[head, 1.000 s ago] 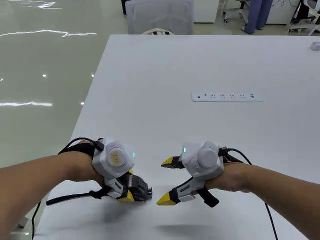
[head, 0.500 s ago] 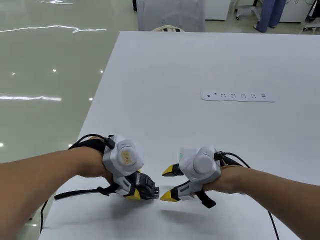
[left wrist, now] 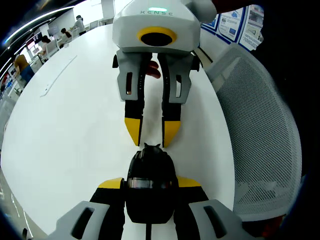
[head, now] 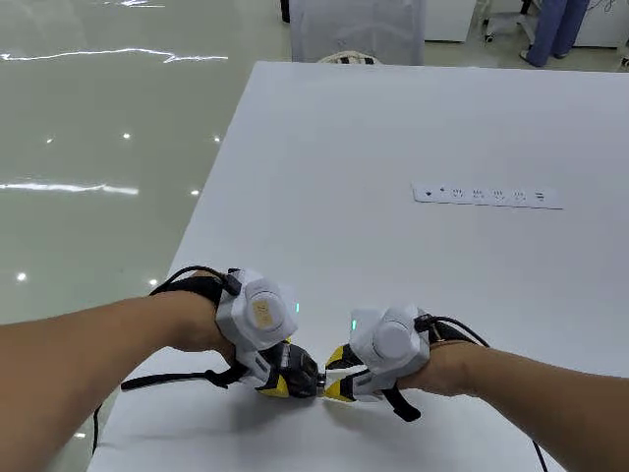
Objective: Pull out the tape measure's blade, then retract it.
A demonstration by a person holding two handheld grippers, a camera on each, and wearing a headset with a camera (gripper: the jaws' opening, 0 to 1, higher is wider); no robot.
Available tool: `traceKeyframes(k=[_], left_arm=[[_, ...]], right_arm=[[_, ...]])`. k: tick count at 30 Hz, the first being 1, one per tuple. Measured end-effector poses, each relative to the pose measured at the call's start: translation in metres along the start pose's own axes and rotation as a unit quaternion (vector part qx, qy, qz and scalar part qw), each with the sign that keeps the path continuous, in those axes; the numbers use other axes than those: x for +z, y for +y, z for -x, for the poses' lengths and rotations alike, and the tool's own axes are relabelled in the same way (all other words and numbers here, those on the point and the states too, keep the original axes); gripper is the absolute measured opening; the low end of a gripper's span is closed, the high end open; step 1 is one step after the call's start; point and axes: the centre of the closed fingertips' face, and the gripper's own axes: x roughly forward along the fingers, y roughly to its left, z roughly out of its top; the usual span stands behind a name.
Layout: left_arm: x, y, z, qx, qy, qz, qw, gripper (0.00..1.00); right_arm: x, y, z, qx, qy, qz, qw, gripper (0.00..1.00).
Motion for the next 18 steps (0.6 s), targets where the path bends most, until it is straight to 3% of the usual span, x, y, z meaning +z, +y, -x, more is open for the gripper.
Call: traceKeyframes(k=[7,12,18], left_arm=[[-0.0001,0.0000,-0.0002,0.000,0.001,-0.001,1.0000,0.34],[-0.0001,0.0000,-0.0001,0.000,0.001,0.000,1.0000,0.34],[-0.0001,0.0000,-0.0001,0.000,0.001,0.000,1.0000,0.34]], right_arm=[[0.0033,0.0025,-0.0037,0.006,0.002,0.006,1.0000,0.23],[0.0035,0.0028,-0.0046,0.007,0.002,0.007,0.9999,0.15],[0.0030,0.0036,-0.0078,0.009,0.005,0.007,0.9999,0.14]])
